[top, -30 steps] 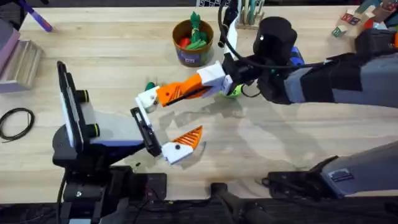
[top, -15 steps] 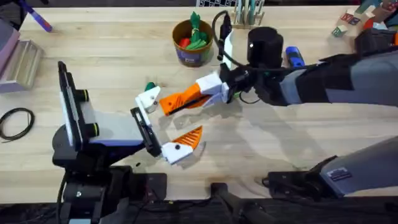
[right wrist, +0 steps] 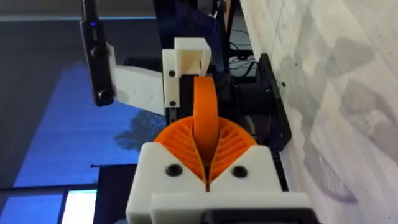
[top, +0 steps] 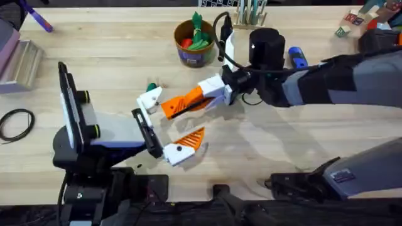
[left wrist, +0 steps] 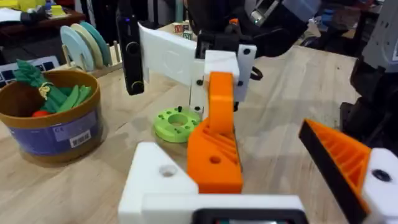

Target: Pick up the gripper from the table and insert it into the empty holder that is missing its gripper. Then pick up a screw, insert it into the mounting hole, and use the screwdriver to tighten it. Finally, clean up the table by picking up the vegetable and placing it into the bucket.

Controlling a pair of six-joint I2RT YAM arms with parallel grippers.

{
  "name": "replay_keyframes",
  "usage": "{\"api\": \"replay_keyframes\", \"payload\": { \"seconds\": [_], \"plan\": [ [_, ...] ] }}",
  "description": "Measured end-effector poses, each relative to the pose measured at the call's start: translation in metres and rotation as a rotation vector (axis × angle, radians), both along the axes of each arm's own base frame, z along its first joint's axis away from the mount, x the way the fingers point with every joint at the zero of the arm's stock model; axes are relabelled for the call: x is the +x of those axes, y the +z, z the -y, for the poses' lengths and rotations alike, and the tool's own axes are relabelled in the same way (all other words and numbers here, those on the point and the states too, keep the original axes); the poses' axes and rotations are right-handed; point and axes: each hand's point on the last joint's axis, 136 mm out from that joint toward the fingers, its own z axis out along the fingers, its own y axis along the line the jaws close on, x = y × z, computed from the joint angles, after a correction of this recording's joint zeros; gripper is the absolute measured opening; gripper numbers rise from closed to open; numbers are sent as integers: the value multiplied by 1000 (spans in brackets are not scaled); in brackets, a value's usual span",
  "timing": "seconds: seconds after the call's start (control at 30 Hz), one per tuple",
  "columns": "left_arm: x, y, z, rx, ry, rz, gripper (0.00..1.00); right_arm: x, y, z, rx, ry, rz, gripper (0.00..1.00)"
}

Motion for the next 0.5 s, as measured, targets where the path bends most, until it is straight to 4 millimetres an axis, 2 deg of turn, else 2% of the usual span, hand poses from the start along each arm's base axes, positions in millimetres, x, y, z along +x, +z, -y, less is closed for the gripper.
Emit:
{"api": "replay_keyframes", "payload": {
  "seconds": [0.23, 0.5],
  "plan": [
    [0, 0, 0, 0, 0, 0, 986, -5, 14, 2, 24, 21, 26, 8],
    [0, 0, 0, 0, 0, 0, 986, -3, 13, 1, 19, 5, 28, 8]
  ]
}}
